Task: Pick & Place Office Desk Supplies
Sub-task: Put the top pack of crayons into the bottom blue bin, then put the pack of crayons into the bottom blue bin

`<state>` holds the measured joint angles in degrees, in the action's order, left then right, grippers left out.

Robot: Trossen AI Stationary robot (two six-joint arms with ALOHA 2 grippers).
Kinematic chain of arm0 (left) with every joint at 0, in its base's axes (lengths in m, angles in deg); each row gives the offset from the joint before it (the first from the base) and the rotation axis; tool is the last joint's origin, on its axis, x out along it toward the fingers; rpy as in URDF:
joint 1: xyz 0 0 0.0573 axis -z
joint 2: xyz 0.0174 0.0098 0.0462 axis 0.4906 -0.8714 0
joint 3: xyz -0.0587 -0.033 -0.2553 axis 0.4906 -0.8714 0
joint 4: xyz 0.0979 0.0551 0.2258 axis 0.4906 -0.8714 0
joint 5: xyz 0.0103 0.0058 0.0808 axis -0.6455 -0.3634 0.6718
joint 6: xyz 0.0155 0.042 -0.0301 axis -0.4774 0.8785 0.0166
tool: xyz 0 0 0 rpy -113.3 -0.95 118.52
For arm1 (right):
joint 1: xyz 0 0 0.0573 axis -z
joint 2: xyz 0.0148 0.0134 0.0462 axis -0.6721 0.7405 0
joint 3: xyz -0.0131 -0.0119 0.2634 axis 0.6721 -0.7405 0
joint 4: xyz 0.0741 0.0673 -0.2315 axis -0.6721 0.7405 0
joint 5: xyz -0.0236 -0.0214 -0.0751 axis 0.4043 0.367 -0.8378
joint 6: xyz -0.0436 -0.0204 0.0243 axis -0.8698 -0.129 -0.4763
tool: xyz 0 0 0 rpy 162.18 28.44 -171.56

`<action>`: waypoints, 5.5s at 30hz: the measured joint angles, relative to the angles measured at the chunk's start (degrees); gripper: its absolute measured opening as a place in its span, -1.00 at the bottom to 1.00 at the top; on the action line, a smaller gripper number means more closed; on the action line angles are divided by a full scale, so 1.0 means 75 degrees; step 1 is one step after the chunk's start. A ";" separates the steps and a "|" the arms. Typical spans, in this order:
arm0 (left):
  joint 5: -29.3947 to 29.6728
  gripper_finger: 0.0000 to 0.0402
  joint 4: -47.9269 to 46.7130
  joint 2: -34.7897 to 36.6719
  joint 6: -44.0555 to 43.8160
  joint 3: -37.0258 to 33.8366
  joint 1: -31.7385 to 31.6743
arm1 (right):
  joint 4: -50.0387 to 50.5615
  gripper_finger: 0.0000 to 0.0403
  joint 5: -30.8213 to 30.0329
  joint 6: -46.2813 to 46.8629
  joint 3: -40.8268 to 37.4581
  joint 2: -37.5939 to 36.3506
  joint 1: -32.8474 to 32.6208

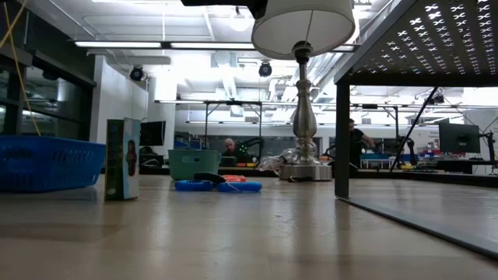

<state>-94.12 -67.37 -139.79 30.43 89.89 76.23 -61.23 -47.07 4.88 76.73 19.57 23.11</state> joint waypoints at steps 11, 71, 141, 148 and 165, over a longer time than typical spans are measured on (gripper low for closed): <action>0.0037 -0.51 0.0241 -0.1039 -0.2176 0.0000 0.1287 | 0.0000 -0.66 0.0002 -0.0001 0.0000 0.0000 -0.0001; 0.4972 -0.50 0.3405 -0.2657 -0.5498 -0.1649 0.3493 | 0.0000 -0.66 0.0000 -0.0001 0.0000 0.0000 0.0001; 0.4423 -0.08 0.1868 -0.0628 -0.2691 -0.1753 0.2101 | 0.0000 -0.66 0.0000 0.0002 0.0000 0.0000 0.0001; 0.4352 -0.08 0.2598 0.0171 -0.3117 -0.2803 0.2104 | 0.0000 -0.66 -0.0001 0.0002 0.0000 0.0000 0.0001; 0.4096 -0.08 0.2794 0.0175 -0.3258 -0.3133 0.2104 | 0.0000 -0.66 -0.0001 0.0002 0.0000 0.0000 0.0001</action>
<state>-63.40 -46.42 -138.47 6.00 66.40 92.01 -61.23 -47.08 4.89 76.73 19.57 23.12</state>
